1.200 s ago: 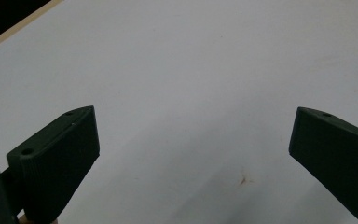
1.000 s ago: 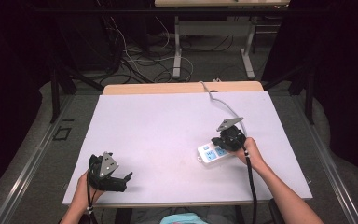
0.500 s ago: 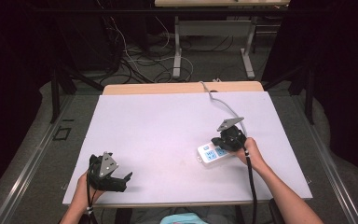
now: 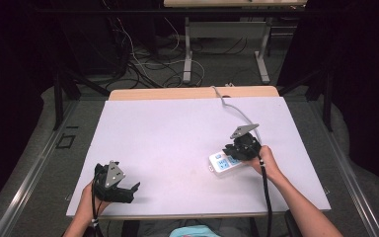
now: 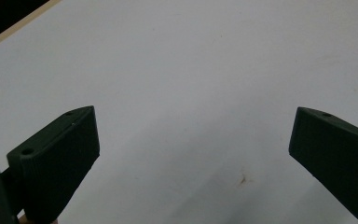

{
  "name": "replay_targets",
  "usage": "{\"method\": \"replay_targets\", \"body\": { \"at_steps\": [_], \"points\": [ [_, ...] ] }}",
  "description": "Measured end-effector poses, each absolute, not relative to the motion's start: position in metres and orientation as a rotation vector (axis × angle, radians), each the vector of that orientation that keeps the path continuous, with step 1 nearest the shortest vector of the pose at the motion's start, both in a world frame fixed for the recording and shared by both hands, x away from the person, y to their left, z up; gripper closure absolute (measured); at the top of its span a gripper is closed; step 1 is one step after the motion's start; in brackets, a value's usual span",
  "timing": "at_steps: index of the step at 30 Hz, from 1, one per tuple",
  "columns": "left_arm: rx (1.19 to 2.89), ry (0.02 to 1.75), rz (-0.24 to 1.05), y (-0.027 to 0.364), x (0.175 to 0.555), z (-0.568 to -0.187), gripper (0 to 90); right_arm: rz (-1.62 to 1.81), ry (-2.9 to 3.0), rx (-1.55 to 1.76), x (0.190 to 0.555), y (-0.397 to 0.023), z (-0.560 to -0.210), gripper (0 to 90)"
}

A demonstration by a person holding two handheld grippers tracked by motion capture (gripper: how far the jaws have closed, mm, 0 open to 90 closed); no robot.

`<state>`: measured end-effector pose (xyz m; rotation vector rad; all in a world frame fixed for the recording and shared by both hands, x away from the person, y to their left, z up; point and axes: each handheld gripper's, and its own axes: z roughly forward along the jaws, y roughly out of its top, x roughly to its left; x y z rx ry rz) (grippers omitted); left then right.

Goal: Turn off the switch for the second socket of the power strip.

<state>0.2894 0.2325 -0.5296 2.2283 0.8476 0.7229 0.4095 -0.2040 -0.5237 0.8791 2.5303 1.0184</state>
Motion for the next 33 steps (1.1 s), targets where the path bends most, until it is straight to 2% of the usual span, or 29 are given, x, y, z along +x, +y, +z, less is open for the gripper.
{"method": "replay_targets", "body": {
  "at_steps": [6, 8, 13, 33],
  "points": [
    [2.226, 0.849, 0.712, 0.232, 0.288, -0.53, 1.4, 1.046, 2.534, 0.908, 0.409, -0.207, -0.521, 24.9],
    [2.227, 0.848, 0.712, 0.232, 0.288, -0.53, 1.4, 1.044, 2.538, 0.912, 0.409, -0.207, -0.519, 15.3],
    [2.237, 0.847, 0.712, 0.233, 0.288, -0.529, 1.4, 1.091, 2.53, 0.899, 0.408, -0.21, -0.515, 1.6],
    [2.234, 0.849, 0.715, 0.232, 0.288, -0.53, 1.3, 1.132, 2.497, 0.912, 0.402, -0.219, -0.507, 0.0]
  ]
}}
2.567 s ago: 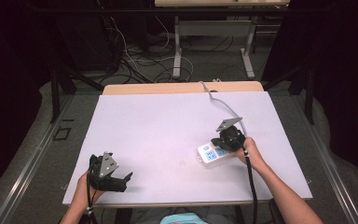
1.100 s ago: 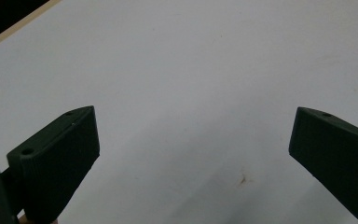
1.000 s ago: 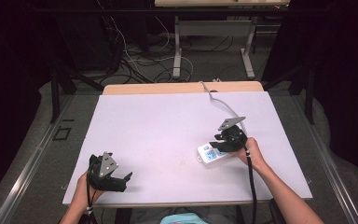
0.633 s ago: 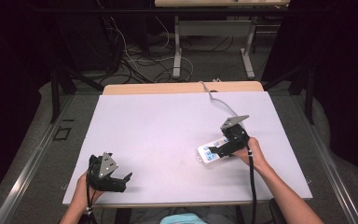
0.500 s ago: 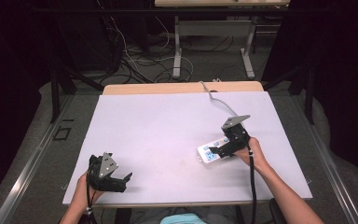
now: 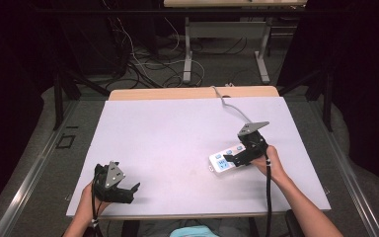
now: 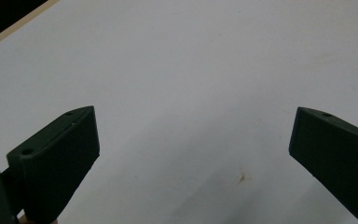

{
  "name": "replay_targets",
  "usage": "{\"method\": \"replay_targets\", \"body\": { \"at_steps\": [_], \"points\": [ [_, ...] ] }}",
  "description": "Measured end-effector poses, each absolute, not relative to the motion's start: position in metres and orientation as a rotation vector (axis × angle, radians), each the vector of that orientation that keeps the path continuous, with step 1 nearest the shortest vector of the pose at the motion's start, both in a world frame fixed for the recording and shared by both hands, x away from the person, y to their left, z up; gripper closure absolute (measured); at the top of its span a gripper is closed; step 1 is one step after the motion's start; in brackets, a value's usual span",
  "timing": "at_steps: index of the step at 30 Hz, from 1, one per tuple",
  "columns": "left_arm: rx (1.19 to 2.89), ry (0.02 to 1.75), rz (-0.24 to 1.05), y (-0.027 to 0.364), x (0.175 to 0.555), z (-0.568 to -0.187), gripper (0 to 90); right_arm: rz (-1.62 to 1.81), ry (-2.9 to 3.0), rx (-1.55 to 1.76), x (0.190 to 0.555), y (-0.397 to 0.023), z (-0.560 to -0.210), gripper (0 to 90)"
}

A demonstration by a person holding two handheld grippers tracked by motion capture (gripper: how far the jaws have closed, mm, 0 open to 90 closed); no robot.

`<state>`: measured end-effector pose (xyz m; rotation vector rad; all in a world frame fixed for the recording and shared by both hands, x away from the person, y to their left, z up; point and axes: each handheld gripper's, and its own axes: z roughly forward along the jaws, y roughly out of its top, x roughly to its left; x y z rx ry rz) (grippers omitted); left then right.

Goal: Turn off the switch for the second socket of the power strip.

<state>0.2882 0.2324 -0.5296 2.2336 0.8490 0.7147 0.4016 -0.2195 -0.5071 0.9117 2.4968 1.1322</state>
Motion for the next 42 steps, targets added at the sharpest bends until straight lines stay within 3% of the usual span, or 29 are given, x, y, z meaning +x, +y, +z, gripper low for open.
{"method": "replay_targets", "body": {
  "at_steps": [42],
  "points": [
    [2.236, 0.84, 0.708, 0.231, 0.29, -0.529, 1.3, 1.125, 2.41, 0.972, 0.348, -0.269, -0.501, 0.0]
  ]
}}
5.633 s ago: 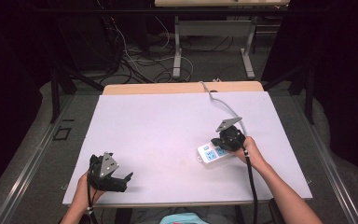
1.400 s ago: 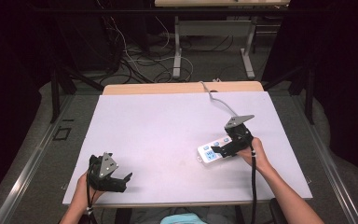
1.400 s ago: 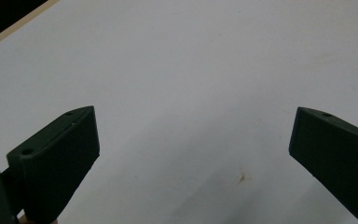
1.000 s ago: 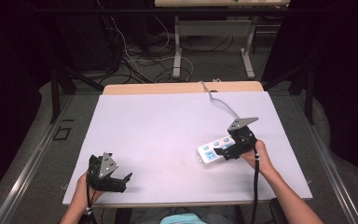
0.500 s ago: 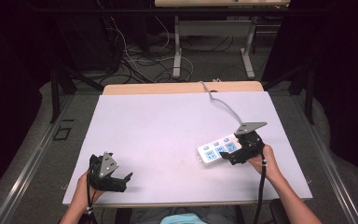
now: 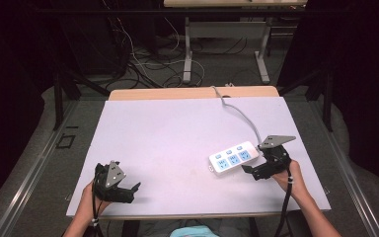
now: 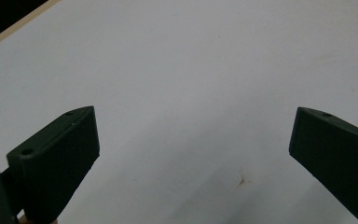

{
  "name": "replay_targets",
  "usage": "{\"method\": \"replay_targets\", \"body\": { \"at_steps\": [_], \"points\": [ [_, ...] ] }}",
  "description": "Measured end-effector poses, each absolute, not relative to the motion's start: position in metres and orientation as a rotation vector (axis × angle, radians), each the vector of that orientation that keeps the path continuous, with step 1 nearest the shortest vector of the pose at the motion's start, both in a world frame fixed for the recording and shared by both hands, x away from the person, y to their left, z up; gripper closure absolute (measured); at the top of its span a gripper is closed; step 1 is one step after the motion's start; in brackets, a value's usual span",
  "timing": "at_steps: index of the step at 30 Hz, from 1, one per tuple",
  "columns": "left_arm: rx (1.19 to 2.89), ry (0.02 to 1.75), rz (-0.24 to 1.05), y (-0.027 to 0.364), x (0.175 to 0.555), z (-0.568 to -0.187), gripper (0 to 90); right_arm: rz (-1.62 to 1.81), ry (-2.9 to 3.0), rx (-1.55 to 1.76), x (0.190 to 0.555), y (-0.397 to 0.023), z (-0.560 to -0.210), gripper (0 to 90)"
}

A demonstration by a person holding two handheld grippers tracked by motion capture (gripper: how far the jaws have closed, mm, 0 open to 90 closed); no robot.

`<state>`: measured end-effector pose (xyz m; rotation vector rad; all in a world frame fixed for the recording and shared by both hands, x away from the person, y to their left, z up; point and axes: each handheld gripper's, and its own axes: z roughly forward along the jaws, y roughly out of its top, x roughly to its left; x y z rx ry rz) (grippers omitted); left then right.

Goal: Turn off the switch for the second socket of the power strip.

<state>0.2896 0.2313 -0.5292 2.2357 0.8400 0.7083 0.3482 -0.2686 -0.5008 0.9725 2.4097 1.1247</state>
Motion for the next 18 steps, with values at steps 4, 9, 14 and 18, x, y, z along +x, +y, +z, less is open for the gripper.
{"method": "replay_targets", "body": {
  "at_steps": [4, 9, 14, 18],
  "points": [
    [2.238, 0.836, 0.71, 0.231, 0.29, -0.529, 1.3, 1.14, 2.388, 0.988, 0.344, -0.274, -0.5, 0.0],
    [2.238, 0.838, 0.71, 0.232, 0.29, -0.529, 1.3, 1.137, 2.383, 0.999, 0.34, -0.278, -0.502, 0.0],
    [2.237, 0.839, 0.711, 0.231, 0.29, -0.529, 1.3, 1.122, 2.382, 1.009, 0.335, -0.281, -0.504, 0.0],
    [2.237, 0.839, 0.711, 0.231, 0.29, -0.529, 1.3, 1.123, 2.374, 1.005, 0.332, -0.284, -0.505, 0.0]
  ]
}}
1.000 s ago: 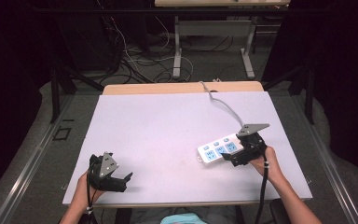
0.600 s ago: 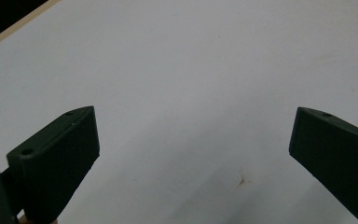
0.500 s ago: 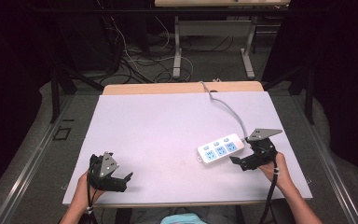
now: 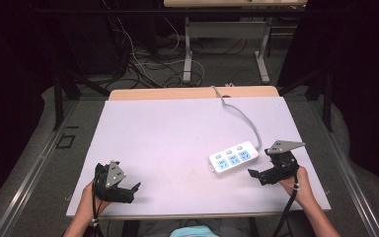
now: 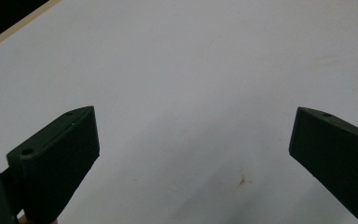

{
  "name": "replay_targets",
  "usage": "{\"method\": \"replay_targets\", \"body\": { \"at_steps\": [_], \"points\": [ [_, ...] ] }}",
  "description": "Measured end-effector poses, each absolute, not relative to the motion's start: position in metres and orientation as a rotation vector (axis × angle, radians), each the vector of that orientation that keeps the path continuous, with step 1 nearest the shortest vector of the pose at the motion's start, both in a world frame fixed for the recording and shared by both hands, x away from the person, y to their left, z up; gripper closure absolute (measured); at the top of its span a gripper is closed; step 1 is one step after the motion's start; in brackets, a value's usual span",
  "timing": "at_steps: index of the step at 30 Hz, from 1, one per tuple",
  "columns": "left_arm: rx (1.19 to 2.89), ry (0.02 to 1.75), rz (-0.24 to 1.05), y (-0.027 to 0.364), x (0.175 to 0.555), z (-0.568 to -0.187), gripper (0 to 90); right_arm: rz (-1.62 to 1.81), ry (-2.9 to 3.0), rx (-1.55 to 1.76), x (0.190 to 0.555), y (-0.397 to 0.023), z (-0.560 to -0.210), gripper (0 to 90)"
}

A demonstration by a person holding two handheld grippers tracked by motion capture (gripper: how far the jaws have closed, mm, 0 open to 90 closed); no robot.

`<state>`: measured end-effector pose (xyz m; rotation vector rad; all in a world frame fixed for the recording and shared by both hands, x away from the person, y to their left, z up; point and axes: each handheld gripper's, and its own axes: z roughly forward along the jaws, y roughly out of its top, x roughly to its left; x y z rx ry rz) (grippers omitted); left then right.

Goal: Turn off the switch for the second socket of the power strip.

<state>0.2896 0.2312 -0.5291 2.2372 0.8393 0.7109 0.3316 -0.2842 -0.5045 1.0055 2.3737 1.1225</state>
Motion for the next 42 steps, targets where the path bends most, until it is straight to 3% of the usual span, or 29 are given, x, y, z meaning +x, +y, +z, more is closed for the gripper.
{"method": "replay_targets", "body": {
  "at_steps": [42],
  "points": [
    [2.239, 0.841, 0.712, 0.231, 0.29, -0.529, 1.2, 1.107, 2.345, 1.056, 0.31, -0.298, -0.522, 0.0]
  ]
}}
